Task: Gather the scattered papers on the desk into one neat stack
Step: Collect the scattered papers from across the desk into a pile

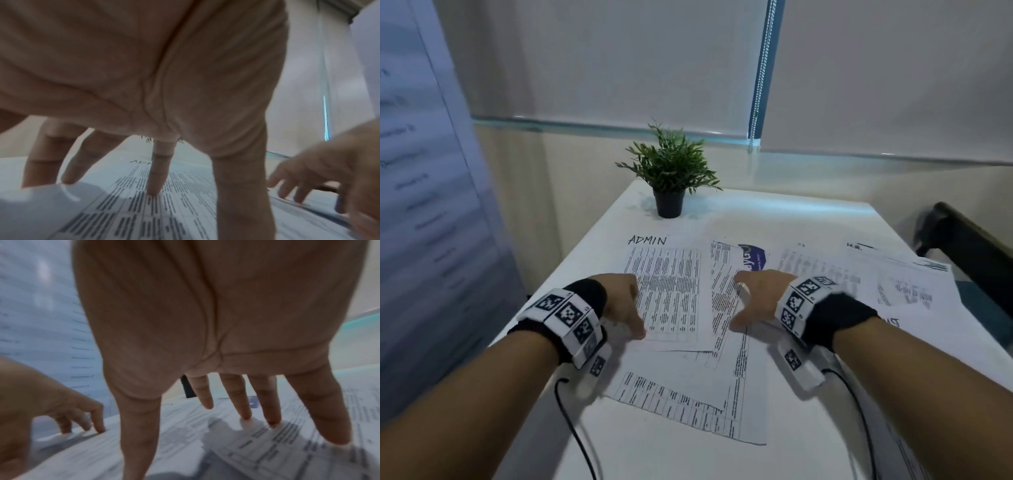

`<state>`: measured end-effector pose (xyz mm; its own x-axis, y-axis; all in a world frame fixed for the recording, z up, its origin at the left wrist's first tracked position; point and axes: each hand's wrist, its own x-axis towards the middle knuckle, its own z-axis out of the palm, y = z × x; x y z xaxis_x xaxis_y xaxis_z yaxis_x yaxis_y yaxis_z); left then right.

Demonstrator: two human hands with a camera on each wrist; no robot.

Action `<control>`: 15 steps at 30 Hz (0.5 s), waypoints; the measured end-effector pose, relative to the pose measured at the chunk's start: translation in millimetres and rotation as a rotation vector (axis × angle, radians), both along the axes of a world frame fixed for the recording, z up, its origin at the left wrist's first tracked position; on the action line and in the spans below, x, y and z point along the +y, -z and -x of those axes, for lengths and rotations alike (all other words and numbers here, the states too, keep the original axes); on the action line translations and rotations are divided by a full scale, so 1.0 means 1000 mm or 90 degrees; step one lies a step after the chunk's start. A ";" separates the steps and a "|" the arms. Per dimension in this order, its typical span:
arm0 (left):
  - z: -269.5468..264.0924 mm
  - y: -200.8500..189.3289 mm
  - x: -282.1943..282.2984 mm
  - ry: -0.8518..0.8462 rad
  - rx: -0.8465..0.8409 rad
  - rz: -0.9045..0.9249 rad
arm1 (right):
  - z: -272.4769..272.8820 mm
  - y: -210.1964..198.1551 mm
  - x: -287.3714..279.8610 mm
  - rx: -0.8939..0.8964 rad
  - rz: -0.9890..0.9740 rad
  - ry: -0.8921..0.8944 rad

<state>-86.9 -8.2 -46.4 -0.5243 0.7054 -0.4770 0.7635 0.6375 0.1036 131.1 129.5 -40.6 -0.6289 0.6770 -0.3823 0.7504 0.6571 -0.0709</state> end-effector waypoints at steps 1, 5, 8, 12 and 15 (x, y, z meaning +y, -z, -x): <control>0.004 0.001 -0.001 -0.001 -0.005 0.008 | -0.007 0.001 0.004 -0.015 -0.015 -0.003; 0.012 0.003 0.002 -0.003 -0.010 0.027 | -0.027 0.005 0.013 -0.030 -0.052 0.031; 0.014 0.007 0.010 -0.029 -0.014 0.003 | -0.021 0.008 0.013 0.050 -0.036 0.060; 0.009 0.016 0.017 -0.079 0.033 -0.034 | 0.005 0.013 0.000 0.055 0.005 0.069; 0.001 0.016 0.020 -0.054 0.044 -0.042 | 0.019 0.020 -0.015 0.036 0.000 0.048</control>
<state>-88.4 11.5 -62.4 -0.6131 0.6861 -0.3917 0.7140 0.6933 0.0970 111.7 114.2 -60.9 -0.5973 0.7227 -0.3476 0.7922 0.5993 -0.1152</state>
